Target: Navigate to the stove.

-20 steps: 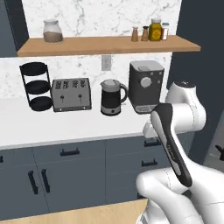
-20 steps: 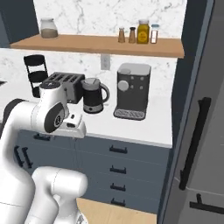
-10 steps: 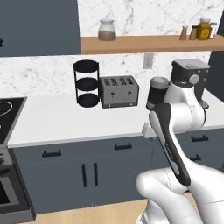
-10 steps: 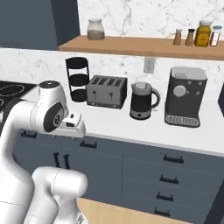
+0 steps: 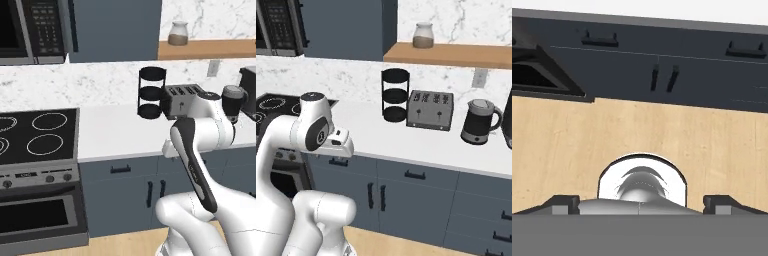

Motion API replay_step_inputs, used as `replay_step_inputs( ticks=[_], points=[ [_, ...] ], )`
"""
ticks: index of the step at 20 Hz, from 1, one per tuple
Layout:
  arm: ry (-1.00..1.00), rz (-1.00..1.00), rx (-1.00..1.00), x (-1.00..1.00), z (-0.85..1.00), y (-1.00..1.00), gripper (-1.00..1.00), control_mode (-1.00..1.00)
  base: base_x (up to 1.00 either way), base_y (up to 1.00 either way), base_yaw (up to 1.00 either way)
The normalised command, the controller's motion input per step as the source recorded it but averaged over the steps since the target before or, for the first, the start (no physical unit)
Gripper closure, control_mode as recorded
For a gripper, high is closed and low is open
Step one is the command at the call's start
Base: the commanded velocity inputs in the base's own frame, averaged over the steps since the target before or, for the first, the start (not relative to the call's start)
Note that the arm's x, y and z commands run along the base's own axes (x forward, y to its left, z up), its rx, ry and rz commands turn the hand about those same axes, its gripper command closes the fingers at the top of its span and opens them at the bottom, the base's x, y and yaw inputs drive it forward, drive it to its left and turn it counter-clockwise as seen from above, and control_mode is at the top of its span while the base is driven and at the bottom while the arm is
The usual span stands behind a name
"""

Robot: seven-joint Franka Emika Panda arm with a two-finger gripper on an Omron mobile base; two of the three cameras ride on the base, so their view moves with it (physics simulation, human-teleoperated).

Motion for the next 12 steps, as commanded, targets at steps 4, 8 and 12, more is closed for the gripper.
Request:
replay_step_inputs(
  ticks=[4,8,12],
  points=[
    [0.0,0.0,0.0,0.0,0.0,0.0,-1.0,1.0,0.0,1.0,0.0],
    [0.0,0.0,0.0,0.0,0.0,0.0,-1.0,1.0,0.04,1.0,0.0],
    [0.0,0.0,0.0,0.0,0.0,0.0,-1.0,1.0,0.18,1.0,0.0]
  ],
)
